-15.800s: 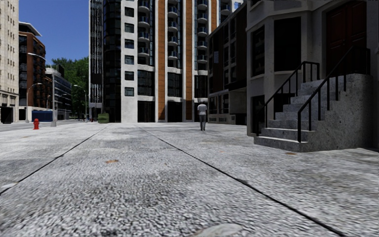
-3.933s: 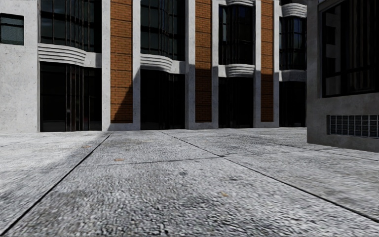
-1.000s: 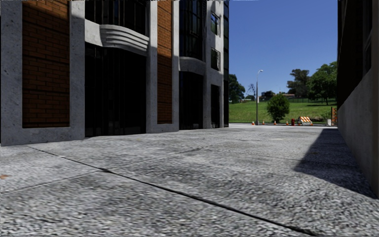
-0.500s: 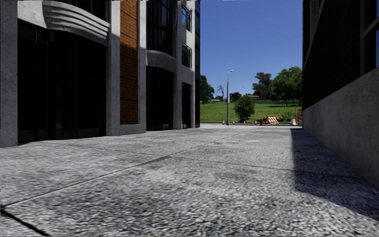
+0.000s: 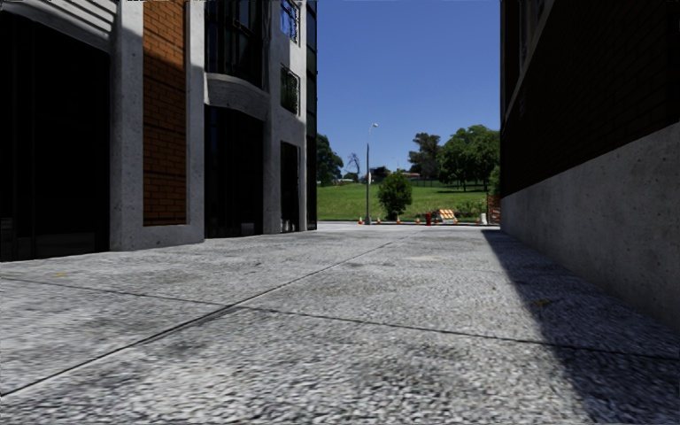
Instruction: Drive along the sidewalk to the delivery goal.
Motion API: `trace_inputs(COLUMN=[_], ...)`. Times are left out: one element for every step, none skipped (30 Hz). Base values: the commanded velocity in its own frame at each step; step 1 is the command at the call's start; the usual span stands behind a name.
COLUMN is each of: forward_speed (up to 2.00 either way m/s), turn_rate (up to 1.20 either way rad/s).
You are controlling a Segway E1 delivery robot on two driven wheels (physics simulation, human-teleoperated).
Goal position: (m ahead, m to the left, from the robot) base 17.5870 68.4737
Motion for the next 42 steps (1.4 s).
trace_inputs(forward_speed=[2.0, 2.0, 2.0, 2.0, 2.0, 2.0, 2.0, 2.0, 2.0, 2.0, 2.0, 2.0, 2.0, 2.0, 2.0, 2.0, 2.0, 2.0, 2.0, 2.0, 2.0, 2.0, 2.0, 2.0, 2.0, 2.0, 2.0, 2.0, 2.0, 2.0, 2.0, 2.0, 2.0, 2.0, 2.0, 2.0, 2.0, 2.0, 2.0, 2.0, 2.0, 2.0], turn_rate=[0.0, 0.0, 0.0, 0.0, 0.0, 0.0, 0.0, 0.0, 0.0, 0.0, 0.0, 0.0, 0.0, 0.0, 0.0, 0.0, 0.0, 0.0, 0.0, 0.0, 0.0, 0.0, 0.0, 0.0, 0.0, 0.0, 0.0, 0.0, 0.0, 0.0, 0.0, 0.0, 0.0, 0.0, 0.0, 0.0, 0.0, 0.0, 0.0, 0.0, 0.0, 0.0])
